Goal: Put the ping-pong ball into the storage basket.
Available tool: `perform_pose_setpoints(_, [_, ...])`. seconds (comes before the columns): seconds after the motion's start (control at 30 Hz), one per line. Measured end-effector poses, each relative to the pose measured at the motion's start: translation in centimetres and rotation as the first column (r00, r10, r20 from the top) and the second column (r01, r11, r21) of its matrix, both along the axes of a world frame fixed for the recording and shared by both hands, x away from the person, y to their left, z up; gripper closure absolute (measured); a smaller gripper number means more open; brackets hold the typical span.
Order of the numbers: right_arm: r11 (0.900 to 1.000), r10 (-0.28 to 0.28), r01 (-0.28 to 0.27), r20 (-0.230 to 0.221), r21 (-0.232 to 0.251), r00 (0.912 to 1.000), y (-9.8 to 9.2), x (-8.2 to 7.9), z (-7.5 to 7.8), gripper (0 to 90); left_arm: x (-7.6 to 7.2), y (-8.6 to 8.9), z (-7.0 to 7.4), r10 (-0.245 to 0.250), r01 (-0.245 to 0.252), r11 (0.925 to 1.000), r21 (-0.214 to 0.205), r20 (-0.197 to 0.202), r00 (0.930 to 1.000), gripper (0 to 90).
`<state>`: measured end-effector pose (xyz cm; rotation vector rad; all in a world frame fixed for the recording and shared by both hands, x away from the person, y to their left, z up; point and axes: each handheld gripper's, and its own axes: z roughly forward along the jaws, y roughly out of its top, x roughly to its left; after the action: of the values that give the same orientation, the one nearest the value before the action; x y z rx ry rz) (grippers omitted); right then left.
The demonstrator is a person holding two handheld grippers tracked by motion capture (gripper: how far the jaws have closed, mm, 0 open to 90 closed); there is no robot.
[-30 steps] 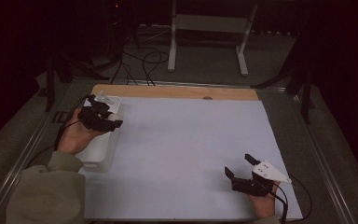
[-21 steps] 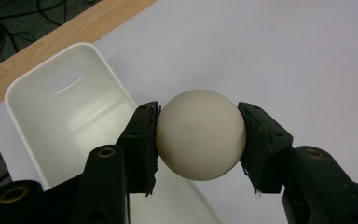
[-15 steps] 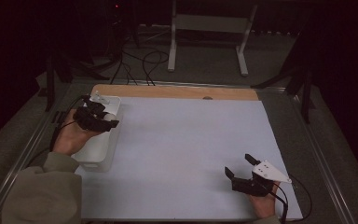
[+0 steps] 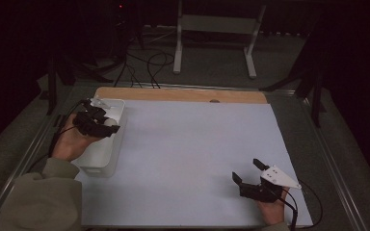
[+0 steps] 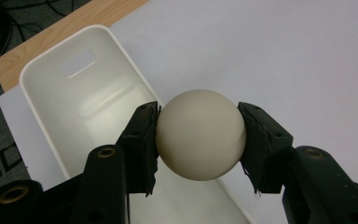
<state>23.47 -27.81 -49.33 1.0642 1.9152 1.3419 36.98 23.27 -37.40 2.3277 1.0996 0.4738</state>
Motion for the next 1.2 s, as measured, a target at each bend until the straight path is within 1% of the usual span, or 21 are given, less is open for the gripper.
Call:
perform_pose_setpoints(0.47, [1.0, 0.0, 0.0, 0.0, 0.0, 1.0, 0.0, 0.0, 0.0, 7.5, -0.2, 0.9, -0.3, 0.026, -0.026, 0.9996, 0.009, 0.003, 0.9997, 51.3])
perform_pose_setpoints(0.73, [1.0, -0.002, 0.002, -0.002, 0.002, 1.0, 0.1, 0.0, 0.0, 7.5, -0.4, 1.6, -0.7, 0.041, -0.041, 0.9992, 0.002, -0.004, 0.9992, 51.4])
perform_pose_setpoints(0.93, [1.0, -0.004, 0.004, -0.003, 0.0, 1.0, 0.1, 0.0, 0.0, 7.5, -0.4, 1.9, -0.8, 0.044, -0.044, 0.999, -0.001, -0.001, 0.999, 51.3])
perform_pose_setpoints(1.2, [1.0, -0.001, 0.001, -0.001, 0.001, 1.0, 0.0, 0.0, 0.0, 7.5, -0.5, 2.2, -1.3, 0.049, -0.049, 0.9988, 0.001, -0.01, 0.9987, 51.3])
